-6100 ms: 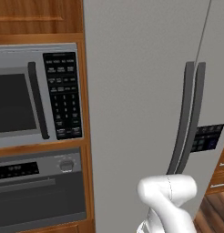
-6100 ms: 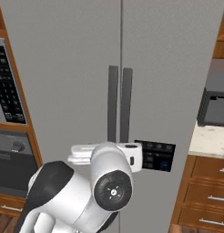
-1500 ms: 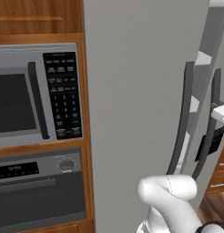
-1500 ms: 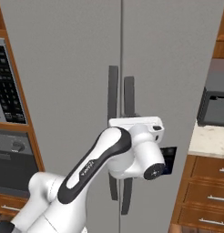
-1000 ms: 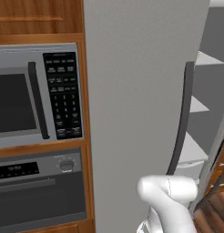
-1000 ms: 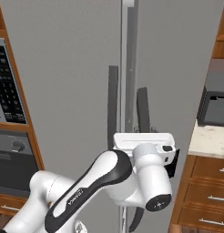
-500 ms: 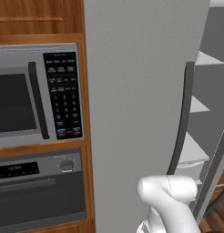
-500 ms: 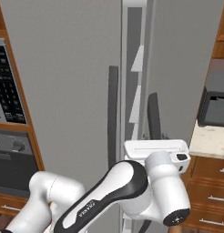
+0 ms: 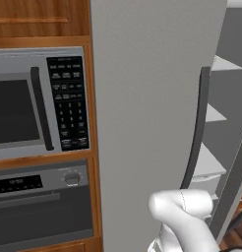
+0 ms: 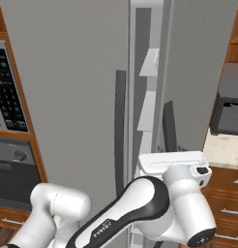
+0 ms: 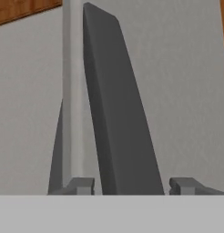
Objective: Open the freezer door, pick up the ice cube tray from the freezer, and place it on the dining counter.
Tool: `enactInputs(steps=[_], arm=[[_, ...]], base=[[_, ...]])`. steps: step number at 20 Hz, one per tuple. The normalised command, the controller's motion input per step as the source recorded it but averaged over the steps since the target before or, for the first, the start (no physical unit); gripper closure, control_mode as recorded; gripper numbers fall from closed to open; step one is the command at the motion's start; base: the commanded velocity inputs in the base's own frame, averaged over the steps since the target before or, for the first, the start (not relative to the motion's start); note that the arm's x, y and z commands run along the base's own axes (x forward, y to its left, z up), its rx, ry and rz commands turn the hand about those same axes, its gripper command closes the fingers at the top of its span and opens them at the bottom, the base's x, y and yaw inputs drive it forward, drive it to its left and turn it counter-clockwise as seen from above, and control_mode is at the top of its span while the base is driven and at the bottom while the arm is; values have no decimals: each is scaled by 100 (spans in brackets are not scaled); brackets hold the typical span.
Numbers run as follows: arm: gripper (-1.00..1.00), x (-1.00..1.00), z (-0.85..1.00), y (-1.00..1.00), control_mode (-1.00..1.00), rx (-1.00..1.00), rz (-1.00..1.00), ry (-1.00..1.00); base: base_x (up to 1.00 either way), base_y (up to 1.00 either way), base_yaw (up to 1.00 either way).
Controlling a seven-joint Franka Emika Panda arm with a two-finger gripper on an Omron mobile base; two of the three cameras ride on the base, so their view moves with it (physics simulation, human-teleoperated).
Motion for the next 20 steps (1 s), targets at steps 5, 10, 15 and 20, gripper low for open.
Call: enactInputs(steps=[5, 10, 15, 20], arm=[[-100, -2, 0, 0, -100, 0, 0, 0], [-100, 0, 0, 0, -100, 0, 0, 0], [-100, 0, 0, 0, -100, 0, 0, 0], [-100, -23, 2, -12, -100, 0, -3, 0]], base=[[0, 0, 0], [0, 0, 0], [0, 0, 0], [0, 0, 0]])
